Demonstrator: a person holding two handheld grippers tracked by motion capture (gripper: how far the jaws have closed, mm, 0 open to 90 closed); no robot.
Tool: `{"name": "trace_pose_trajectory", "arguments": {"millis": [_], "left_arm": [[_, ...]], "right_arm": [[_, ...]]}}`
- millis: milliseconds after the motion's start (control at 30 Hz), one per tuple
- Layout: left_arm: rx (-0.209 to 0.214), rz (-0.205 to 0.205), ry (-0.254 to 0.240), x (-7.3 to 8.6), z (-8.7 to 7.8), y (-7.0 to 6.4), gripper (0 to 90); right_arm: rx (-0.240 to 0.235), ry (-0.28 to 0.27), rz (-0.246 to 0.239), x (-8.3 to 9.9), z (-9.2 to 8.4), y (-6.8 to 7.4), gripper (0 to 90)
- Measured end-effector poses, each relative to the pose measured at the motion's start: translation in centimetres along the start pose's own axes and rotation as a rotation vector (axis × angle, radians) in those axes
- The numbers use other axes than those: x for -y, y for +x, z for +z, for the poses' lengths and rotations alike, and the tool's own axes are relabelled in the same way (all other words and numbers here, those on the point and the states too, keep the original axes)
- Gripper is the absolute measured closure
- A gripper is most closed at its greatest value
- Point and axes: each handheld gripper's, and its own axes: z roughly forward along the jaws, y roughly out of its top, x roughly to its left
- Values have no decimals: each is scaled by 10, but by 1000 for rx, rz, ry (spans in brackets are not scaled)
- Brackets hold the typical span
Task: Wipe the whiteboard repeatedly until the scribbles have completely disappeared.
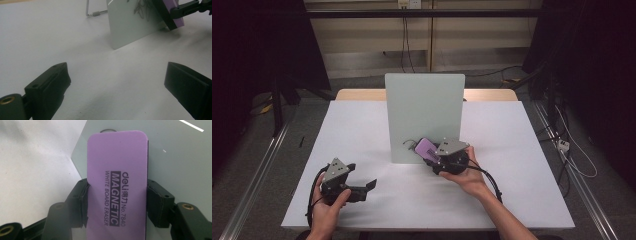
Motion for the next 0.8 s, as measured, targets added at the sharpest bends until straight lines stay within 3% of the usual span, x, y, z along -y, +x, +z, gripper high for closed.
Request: {"name": "trace_pose_trajectory", "arguments": {"millis": [800], "left_arm": [[-1,3,-2,0,-1,0,58]], "right_arm": [[-52,-12,-14,-19,32,21,417]]}}
